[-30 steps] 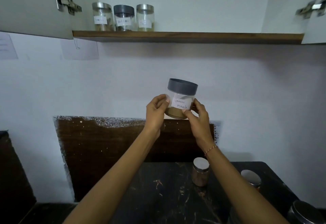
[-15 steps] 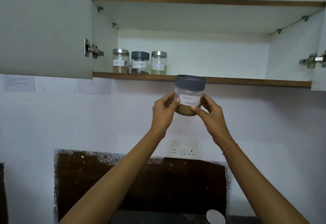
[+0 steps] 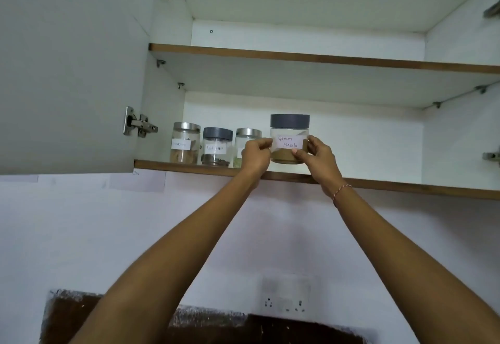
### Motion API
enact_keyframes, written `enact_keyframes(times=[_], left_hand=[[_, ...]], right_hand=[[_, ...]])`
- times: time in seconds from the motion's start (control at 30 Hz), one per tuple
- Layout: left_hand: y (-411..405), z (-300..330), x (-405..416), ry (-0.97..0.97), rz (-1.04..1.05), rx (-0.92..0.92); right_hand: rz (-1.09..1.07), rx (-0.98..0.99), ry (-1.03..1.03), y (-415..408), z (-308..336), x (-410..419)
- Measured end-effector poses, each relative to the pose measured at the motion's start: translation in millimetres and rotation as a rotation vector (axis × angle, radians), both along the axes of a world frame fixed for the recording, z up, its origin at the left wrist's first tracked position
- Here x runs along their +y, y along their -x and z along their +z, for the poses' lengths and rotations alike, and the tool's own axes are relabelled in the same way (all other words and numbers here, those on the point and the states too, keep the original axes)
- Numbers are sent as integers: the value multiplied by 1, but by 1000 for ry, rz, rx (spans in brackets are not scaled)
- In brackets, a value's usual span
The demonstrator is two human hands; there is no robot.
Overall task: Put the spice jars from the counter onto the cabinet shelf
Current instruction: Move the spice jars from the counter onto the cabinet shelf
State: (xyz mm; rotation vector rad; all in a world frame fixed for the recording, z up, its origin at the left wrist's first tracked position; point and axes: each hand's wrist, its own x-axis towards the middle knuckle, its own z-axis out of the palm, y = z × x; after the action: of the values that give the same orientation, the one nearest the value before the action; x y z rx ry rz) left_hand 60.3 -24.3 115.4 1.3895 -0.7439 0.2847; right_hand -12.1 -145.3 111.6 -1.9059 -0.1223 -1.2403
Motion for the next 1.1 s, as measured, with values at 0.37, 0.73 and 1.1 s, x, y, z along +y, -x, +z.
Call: enact_keyframes(times=[0.37,0.73,1.1], left_hand=[[-53,34,-25,-495,-81,73],[-83,30,-36,-427,-85,220],[-70,20,-28,-476,283,-150]], right_hand=[[-88,373,-90,-79,30,-46],[-117,616,-3,-100,35,-47],[-245,573,-58,-87,35,-41]])
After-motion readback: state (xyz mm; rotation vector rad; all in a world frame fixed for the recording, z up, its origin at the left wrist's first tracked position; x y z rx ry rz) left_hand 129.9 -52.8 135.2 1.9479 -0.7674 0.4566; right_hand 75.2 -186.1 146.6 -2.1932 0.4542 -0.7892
